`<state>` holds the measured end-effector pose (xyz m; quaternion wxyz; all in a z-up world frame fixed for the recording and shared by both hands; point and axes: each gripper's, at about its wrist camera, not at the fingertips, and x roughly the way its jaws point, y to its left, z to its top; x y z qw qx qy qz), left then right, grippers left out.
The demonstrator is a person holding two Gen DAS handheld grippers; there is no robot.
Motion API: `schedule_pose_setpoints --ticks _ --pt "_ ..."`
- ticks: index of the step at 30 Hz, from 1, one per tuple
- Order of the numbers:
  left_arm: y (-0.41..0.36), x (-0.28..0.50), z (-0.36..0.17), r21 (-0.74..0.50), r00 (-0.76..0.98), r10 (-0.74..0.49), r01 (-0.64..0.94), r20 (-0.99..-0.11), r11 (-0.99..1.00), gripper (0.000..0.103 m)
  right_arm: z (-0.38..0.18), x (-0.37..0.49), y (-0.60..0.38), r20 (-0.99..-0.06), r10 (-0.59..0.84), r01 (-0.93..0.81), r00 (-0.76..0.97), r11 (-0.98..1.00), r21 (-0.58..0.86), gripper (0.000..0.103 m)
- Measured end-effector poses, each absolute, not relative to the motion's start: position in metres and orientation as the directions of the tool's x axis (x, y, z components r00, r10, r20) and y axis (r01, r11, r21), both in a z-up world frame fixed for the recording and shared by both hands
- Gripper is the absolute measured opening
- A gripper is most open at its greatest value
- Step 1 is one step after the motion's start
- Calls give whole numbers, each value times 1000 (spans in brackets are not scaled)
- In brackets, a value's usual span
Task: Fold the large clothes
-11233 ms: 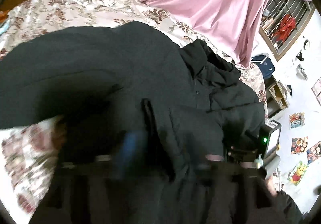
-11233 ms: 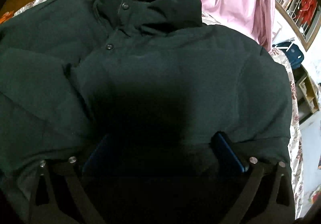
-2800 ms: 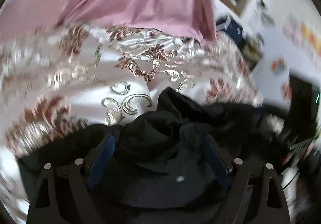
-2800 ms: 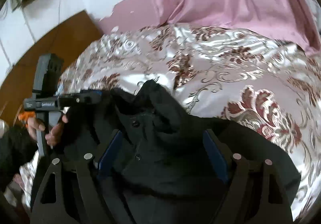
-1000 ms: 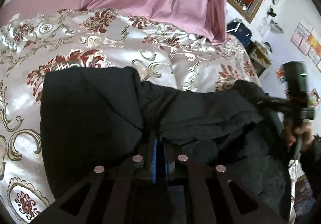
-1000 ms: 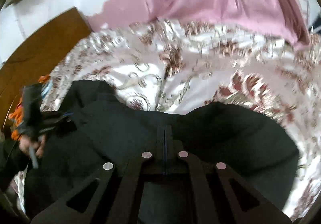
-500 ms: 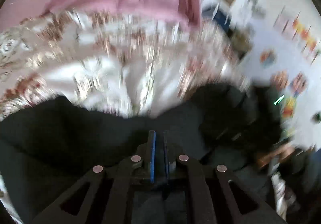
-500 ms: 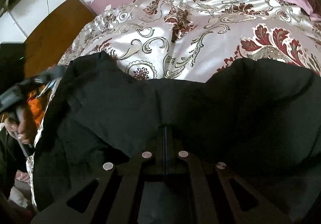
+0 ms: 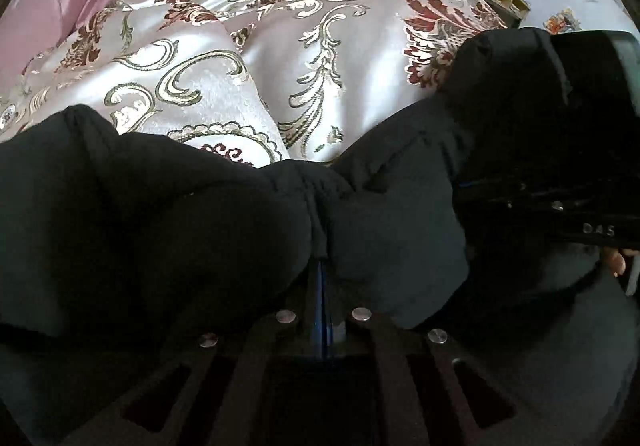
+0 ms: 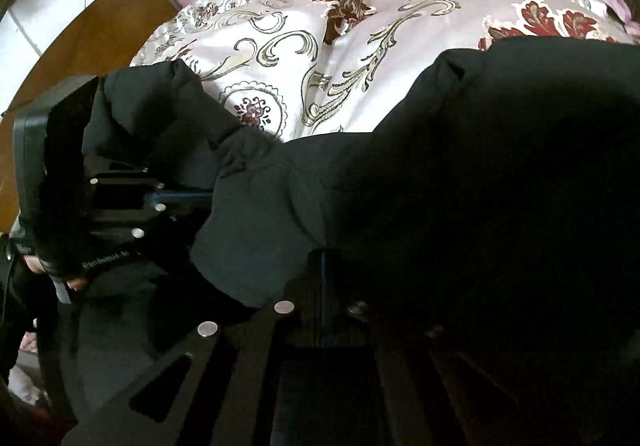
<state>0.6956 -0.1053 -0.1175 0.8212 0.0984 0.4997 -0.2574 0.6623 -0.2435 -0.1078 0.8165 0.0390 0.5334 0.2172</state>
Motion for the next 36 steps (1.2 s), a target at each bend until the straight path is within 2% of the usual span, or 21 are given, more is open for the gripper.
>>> schedule_pose_setpoints --ticks 5,8,13,18,24,27,28,30,31,32,33,36 --pt "-69 684 -100 -254 401 -466 479 -789 840 4 -83 650 -241 -810 412 -350 418 895 275 0" --pt "-57 680 -100 -310 405 -485 425 -775 850 4 -60 644 -229 -768 456 -420 450 867 268 0" --pt "-56 675 -107 -298 391 -459 406 -798 864 4 -78 660 -198 -848 383 -449 366 871 199 0" --pt "-56 682 -113 -304 375 -458 402 -806 864 4 -102 667 -207 -876 376 -369 303 893 256 0" --pt "-56 680 -110 -315 385 -445 356 -808 880 4 -114 663 -181 -895 229 -378 382 923 75 0" --pt "-47 669 -97 -364 399 -451 276 -798 889 3 -103 654 -185 -869 251 -367 426 926 87 0" --pt "-41 661 -90 -399 415 -479 269 -773 876 3 -94 650 -192 -856 297 -365 423 921 139 1" --pt "-35 646 -74 -409 450 -497 283 -742 867 3 -78 639 -212 -823 373 -313 428 916 251 16" --pt "-34 637 -63 -387 471 -482 289 -739 876 7 -71 633 -219 -802 406 -293 438 908 300 39" --pt "-32 630 -54 -371 487 -470 291 -736 882 11 -66 627 -226 -778 439 -284 450 896 341 55" --pt "-32 623 -47 -366 496 -466 291 -733 884 18 -57 619 -232 -751 460 -280 473 887 367 56" --pt "-27 601 -21 -376 518 -475 290 -711 880 26 -33 593 -237 -730 413 -270 545 910 314 56"
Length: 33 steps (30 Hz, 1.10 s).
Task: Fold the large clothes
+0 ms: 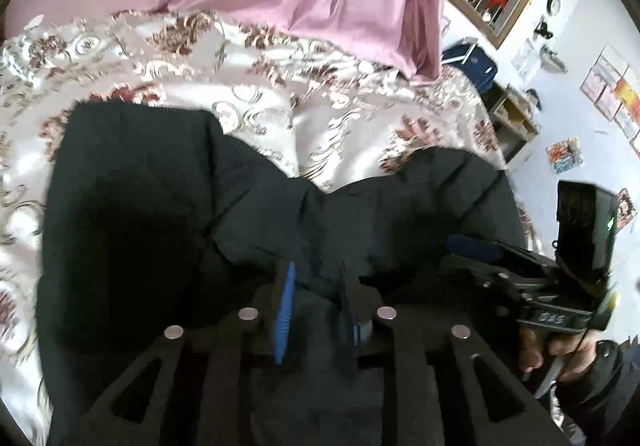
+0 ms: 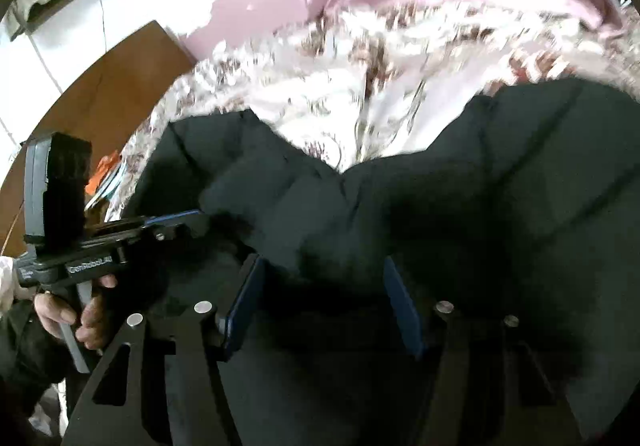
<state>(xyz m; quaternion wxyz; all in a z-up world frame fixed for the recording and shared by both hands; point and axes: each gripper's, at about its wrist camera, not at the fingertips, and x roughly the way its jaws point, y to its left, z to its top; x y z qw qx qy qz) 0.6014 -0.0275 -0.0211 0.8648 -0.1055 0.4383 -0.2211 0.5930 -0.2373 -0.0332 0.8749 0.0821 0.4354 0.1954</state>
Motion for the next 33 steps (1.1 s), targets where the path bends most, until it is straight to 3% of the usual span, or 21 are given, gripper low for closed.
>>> schedule_pose_setpoints --ticks 2,3,4,5,7,12,14,20,33 --pt "-29 583 -1 -362 537 -468 298 -702 884 55 -21 581 -239 -723 372 -261 583 928 267 58" --pt "-27 573 7 -350 554 -460 299 -694 888 90 -12 565 -243 -718 343 -242 606 939 245 59" --pt "-26 561 18 -334 586 -448 298 -675 894 103 -7 557 -246 -710 333 -233 621 943 239 65" --pt "-25 546 31 -320 630 -437 298 -642 899 102 -2 545 -251 -699 327 -227 636 945 235 77" --pt "-23 525 52 -308 668 -429 299 -609 903 102 22 522 -260 -657 315 -222 685 949 224 89" --pt "-22 467 108 -278 726 -399 289 -560 916 103 79 469 -268 -589 287 -221 755 958 183 93" --pt "-24 442 129 -247 754 -379 290 -536 925 103 101 449 -264 -561 285 -234 777 958 163 99" --pt "-36 358 190 -64 836 -225 223 -500 973 103 164 380 -253 -495 275 -263 824 960 96 101" --pt "-29 215 245 -8 899 -192 206 -394 979 103 230 242 -243 -421 251 -268 872 963 18 101"
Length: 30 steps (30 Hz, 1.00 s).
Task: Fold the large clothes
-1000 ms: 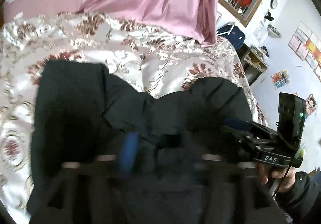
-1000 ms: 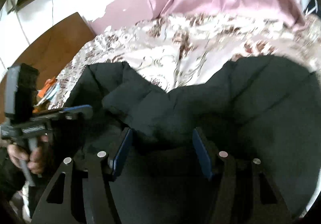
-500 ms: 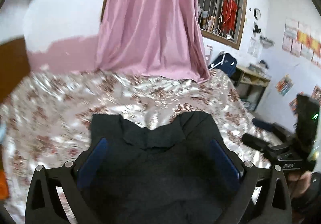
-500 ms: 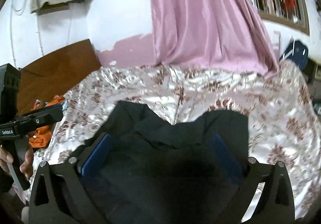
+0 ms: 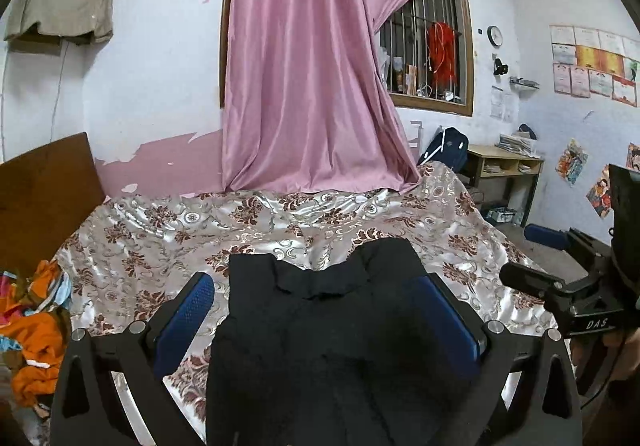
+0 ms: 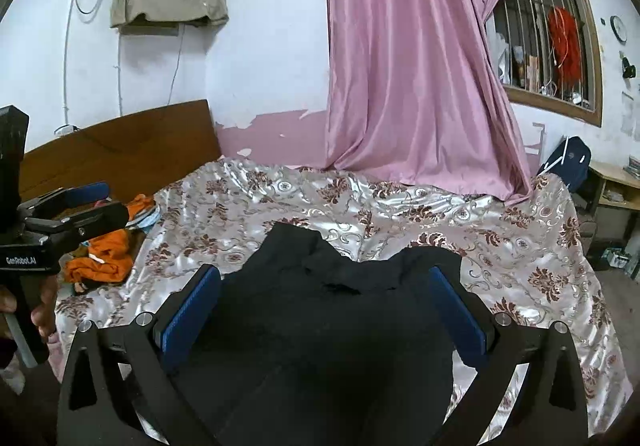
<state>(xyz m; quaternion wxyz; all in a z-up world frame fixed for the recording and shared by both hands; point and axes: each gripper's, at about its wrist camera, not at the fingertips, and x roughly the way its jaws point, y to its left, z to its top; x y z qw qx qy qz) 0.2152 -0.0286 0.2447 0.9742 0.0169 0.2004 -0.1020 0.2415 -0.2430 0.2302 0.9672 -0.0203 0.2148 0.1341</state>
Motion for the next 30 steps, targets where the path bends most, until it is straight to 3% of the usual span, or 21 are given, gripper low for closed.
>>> schedule_pose_setpoints --ticks 12,22,30 --pt "-17 136 238 40 911 -142 170 -387 985 103 241 165 -235 -402 247 -275 882 961 -12 101" --pt "-7 104 179 91 894 -66 118 -444 989 103 215 116 -226 -405 276 -316 872 948 -35 101" --pt "-5 105 137 61 862 -99 149 -498 987 103 179 98 -207 -405 275 -373 872 909 -184 101"
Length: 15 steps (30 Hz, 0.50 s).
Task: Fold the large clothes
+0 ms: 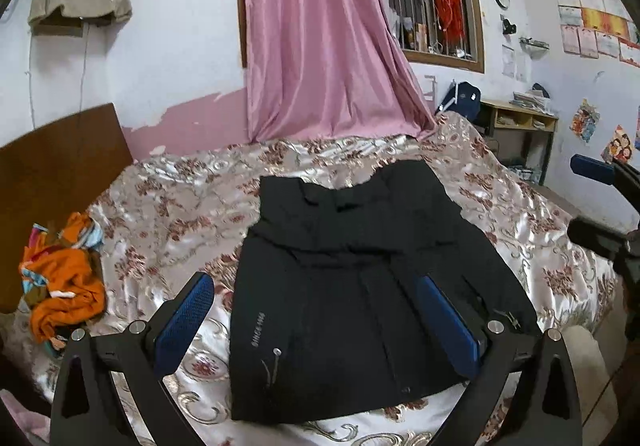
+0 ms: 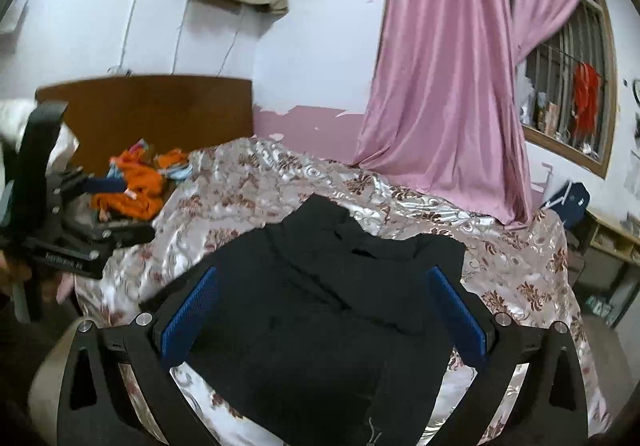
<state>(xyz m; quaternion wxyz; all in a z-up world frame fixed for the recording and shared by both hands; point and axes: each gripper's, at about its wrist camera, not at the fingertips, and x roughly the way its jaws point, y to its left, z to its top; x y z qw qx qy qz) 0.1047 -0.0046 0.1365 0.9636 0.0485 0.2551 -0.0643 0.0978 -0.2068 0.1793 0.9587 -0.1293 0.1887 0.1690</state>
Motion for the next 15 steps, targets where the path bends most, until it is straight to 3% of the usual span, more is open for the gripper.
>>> schedule_pose_setpoints --ticks 10,15 --pt "-22 107 77 122 804 -124 237 -582 964 103 122 97 -215 -484 238 -374 842 904 -207 101" --pt "-31 103 37 190 761 -122 309 -637 932 103 88 101 -229 -576 218 -385 788 904 -186 101"
